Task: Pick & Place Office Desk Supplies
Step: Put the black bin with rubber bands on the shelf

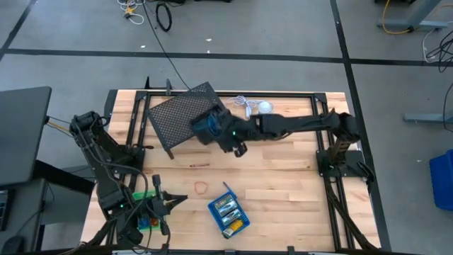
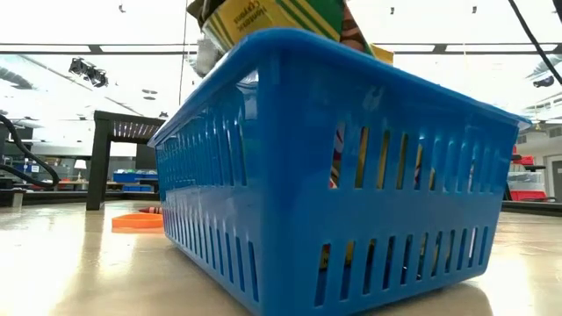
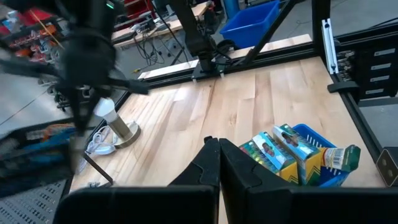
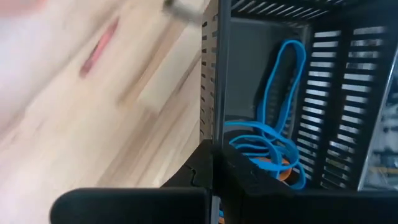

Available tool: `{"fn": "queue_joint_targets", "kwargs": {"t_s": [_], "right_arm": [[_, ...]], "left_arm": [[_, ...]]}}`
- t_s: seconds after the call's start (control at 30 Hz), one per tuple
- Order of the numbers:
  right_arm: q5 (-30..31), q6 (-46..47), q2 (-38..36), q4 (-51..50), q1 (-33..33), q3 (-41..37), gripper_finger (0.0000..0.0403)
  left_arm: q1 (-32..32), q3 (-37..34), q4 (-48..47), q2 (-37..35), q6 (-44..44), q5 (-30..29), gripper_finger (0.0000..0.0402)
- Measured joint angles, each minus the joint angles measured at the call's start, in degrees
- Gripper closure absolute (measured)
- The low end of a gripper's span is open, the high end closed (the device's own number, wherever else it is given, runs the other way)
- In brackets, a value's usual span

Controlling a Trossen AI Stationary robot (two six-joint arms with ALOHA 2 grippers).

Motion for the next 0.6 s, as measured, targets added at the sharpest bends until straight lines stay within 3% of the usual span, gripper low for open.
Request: {"fn": "queue_joint_targets", "kwargs": {"t_s": [0.1,0.3,0.6], "right_arm": [[-6.50,0.00,0.01,1.95,-2.39,3.06,0.0394],[-9.59,-3.40,3.79,-0.61,-6.63,8.53,0.0394],[-6.44,-12.11,13.88,-7.74,-8.20,18.25,0.0394]], "left_arm": [[0.00,0.00,0.00,0.00,0.31,-0.06,0.0400],[0.00,0.00,0.01,0.00,0.50,-0.17,0.0400],[0.00,0.00,0.02,0.00,0.66,-0.04,0.0400]]}}
